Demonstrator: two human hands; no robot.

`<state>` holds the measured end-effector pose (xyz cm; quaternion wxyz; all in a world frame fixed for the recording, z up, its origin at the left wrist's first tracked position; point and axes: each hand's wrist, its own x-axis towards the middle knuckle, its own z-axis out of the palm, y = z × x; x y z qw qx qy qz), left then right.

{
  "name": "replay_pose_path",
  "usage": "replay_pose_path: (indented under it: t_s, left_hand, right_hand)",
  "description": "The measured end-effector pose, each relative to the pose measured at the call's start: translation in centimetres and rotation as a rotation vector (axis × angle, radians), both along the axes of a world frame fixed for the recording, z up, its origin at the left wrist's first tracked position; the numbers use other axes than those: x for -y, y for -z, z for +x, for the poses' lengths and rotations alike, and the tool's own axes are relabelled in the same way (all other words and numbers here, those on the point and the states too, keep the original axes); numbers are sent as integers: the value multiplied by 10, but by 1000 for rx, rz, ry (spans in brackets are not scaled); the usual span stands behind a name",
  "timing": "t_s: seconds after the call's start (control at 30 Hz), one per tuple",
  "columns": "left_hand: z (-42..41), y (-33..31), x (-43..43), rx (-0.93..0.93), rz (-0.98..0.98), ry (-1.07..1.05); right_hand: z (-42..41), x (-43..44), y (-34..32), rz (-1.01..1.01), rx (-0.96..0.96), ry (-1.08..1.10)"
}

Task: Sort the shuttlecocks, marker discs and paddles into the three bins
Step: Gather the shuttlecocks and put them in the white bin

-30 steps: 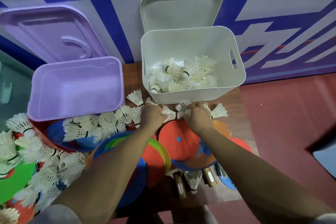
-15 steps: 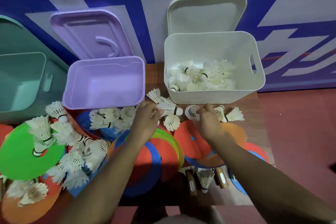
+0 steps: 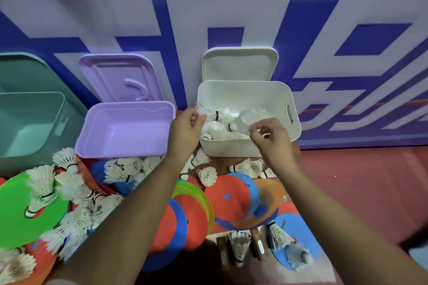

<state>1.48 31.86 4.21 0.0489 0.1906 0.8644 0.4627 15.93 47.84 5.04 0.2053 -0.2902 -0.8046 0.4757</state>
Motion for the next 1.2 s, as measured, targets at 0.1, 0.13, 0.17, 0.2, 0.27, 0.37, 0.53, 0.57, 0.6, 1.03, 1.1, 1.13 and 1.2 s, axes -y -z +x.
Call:
replay_pose_path:
  t_s: [0.1, 0.13, 0.17, 0.2, 0.27, 0.37, 0.53, 0.57, 0.6, 1.03, 1.1, 1.13, 1.2]
  left_hand:
    - [-14, 5, -30, 11, -119, 17]
    - [-19, 8, -37, 30, -162, 39]
    - [-22, 10, -43, 60, -202, 68]
    - [-25, 12, -46, 91, -242, 93]
    - [-27, 13, -46, 111, -276, 109]
    - [-18, 7, -24, 80, -164, 95]
    - [9, 28, 49, 177, -155, 210]
    - [10, 36, 64, 196, -200, 217]
    - [10, 45, 77, 210, -253, 218]
    - [-36, 107, 74, 116, -837, 332]
    - [-43, 111, 63, 81, -961, 378]
    - [-46, 112, 60, 69, -1010, 387]
    - [-49, 113, 57, 54, -1046, 404]
  right_hand:
    - [-24, -24, 9, 73, 44, 81]
    - [-32, -30, 16, 102, 89, 68]
    - [-37, -35, 22, 117, 137, 41]
    - [-40, -37, 28, 122, 185, 15]
    - [-38, -36, 33, 114, 252, -9]
    - [-21, -23, 33, 80, 236, -36]
    - [16, 14, 58, 22, 273, -123]
    - [19, 22, 65, 10, 310, -150]
    - [19, 29, 73, 13, 341, -181]
    - [-52, 66, 165, 18, 673, -177]
    - [-55, 64, 183, 30, 702, -166]
    - [-56, 66, 181, 42, 711, -154]
    - [-58, 69, 173, 55, 713, -130]
